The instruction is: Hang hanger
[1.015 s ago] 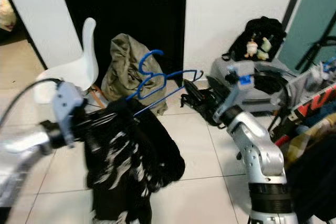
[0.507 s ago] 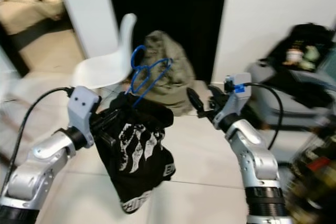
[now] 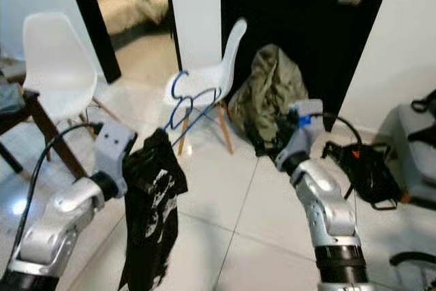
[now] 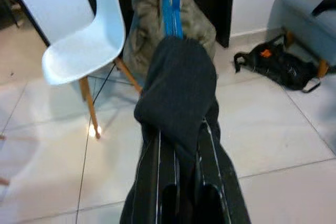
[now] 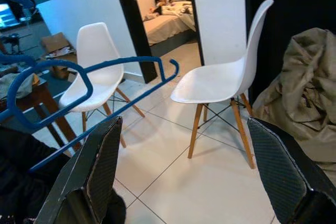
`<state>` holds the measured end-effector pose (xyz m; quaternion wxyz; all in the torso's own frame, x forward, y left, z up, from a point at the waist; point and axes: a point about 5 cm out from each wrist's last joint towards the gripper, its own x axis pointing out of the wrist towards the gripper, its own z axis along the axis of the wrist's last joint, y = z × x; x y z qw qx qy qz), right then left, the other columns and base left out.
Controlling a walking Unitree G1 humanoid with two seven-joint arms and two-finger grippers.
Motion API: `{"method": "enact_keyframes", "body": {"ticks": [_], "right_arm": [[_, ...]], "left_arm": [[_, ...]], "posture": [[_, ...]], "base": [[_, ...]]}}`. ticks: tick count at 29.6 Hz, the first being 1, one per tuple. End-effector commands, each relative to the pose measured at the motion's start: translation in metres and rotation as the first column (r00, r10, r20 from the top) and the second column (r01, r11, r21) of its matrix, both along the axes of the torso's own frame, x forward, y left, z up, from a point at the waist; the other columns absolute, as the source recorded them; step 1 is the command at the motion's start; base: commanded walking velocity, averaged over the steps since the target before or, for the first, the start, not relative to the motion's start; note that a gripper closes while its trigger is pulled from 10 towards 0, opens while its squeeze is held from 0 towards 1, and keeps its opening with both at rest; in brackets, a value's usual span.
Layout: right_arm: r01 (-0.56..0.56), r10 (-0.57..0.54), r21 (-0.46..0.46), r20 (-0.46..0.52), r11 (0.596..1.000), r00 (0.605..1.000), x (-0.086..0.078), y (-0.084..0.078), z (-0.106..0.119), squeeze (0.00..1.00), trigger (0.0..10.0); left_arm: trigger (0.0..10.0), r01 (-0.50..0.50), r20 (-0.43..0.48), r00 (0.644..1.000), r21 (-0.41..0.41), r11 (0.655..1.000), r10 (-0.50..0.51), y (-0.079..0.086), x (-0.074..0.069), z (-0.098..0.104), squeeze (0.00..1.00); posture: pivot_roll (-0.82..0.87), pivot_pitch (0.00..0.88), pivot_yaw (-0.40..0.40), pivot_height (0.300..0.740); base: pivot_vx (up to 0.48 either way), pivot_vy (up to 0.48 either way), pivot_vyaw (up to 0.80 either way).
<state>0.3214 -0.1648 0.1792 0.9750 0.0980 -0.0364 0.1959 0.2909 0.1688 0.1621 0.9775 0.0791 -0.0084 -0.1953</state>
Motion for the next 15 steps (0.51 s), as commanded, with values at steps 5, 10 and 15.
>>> {"method": "enact_keyframes", "body": {"ticks": [5, 10, 15], "right_arm": [[-0.011, 0.011, -0.067, 0.003, 0.998, 1.0, -0.003, -0.003, -0.004, 0.0, 10.0], [-0.058, 0.059, -0.075, 0.01, 0.995, 0.998, -0.005, 0.005, -0.003, 0.0, 10.0], [-0.096, 0.097, -0.087, 0.008, 0.992, 0.995, -0.007, 0.01, -0.005, 0.0, 10.0]], "left_arm": [[10.0, 0.036, 0.031, 0.999, -0.033, 0.999, -0.035, -0.011, -0.001, 0.006, 0.0], [10.0, 0.048, 0.033, 0.998, -0.042, 0.998, -0.046, -0.015, -0.003, 0.006, 0.0], [10.0, 0.039, 0.037, 0.999, -0.04, 0.998, -0.038, -0.012, -0.002, 0.007, 0.0]], "posture": [[0.01, 0.0, -0.021, 0.74], [0.01, 0.0, -0.024, 0.74], [0.01, 0.0, -0.029, 0.74]], "base": [[0.47, 0.0, 0.28], [0.48, 0.0, 0.79], [0.48, 0.0, 0.79]]}}
